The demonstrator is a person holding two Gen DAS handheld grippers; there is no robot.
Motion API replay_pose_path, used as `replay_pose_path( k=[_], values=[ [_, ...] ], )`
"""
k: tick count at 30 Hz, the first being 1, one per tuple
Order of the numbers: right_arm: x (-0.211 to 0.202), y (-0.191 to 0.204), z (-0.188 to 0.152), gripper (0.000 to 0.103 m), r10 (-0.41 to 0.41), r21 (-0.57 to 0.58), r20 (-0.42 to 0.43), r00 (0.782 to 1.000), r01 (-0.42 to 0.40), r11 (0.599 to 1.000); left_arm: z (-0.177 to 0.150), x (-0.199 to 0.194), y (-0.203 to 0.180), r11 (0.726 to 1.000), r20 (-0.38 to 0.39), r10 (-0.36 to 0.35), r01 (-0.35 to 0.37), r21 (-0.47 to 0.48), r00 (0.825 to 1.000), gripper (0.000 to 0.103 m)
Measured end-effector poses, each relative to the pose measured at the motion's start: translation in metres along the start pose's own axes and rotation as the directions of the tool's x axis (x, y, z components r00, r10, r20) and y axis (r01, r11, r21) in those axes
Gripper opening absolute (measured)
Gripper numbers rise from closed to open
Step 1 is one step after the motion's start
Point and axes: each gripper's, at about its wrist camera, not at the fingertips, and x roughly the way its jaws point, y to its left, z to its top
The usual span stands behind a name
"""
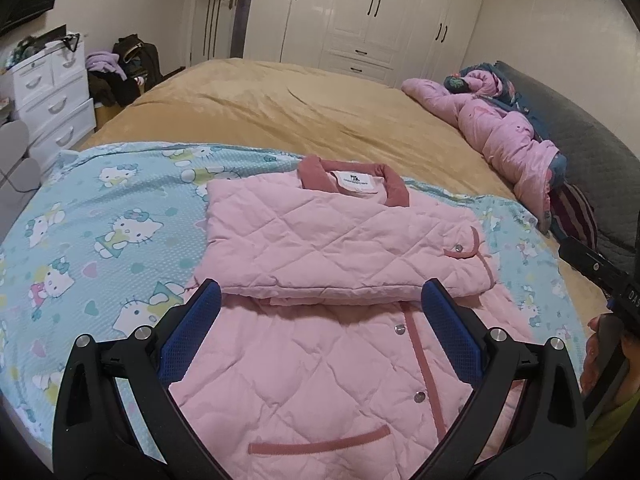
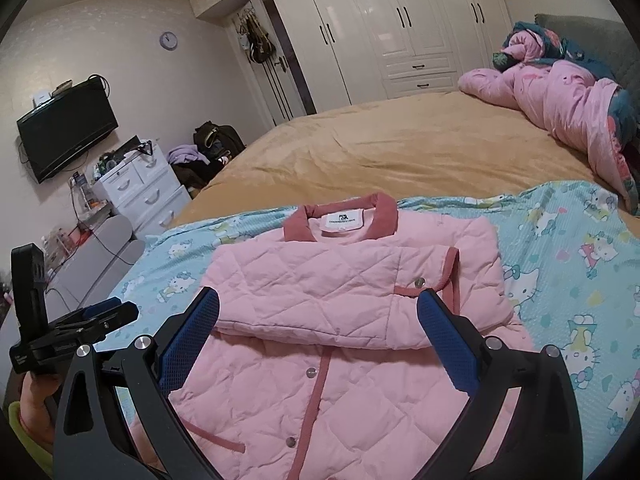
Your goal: Fold large clothes
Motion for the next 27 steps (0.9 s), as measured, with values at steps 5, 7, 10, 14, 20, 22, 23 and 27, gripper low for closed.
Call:
replay_pose_path(
  k=[5, 7, 10, 14, 20, 22, 23, 27],
  values=[
    [-0.017, 0.005, -0.007, 0.099, 0.007, -0.01, 0.009, 1.0, -0.007, 1.0, -0.008, -0.013, 0.001, 1.0, 0.014, -0.012, 0.012, -0.003, 1.0, 0.094],
    [-0.024, 0.007, -0.008, 0.099, 0.004, -0.021, 0.017, 1.0, -0.003, 1.0, -0.012, -0.02, -0.001, 1.0, 0.025, -0.014, 0.014, 0.003, 1.0, 0.094],
    [-0.033, 0.008, -0.01, 0.099, 0.005, -0.023, 0.023, 1.0, -0.005, 1.0, -0.017, -0.027, -0.004, 1.0, 0.03, -0.017, 0.017, 0.009, 0.999, 0.094],
    [-0.046, 0.008, -0.015, 0.099, 0.01, -0.023, 0.029, 1.0, -0.01, 1.0, -0.024, -0.037, -0.007, 1.0, 0.044, -0.02, 0.019, 0.018, 0.999, 0.094],
    [-0.058, 0.003, -0.03, 0.099, 0.011, -0.02, 0.028, 1.0, -0.011, 1.0, -0.041, -0.045, -0.006, 1.0, 0.054, -0.025, 0.024, 0.016, 0.998, 0.094],
    [-0.059, 0.002, -0.035, 0.099, 0.008, -0.026, 0.019, 1.0, -0.008, 1.0, -0.046, -0.046, -0.008, 0.999, 0.049, -0.026, 0.025, 0.025, 0.998, 0.094],
    [-0.059, 0.001, -0.037, 0.099, 0.004, -0.031, 0.014, 1.0, -0.004, 1.0, -0.048, -0.047, -0.009, 0.999, 0.048, -0.023, 0.022, 0.031, 0.999, 0.094],
    [-0.06, -0.002, -0.044, 0.099, -0.002, -0.033, -0.002, 1.0, 0.001, 0.999, -0.057, -0.05, -0.01, 0.999, 0.045, -0.019, 0.018, 0.035, 0.999, 0.094]
  ],
)
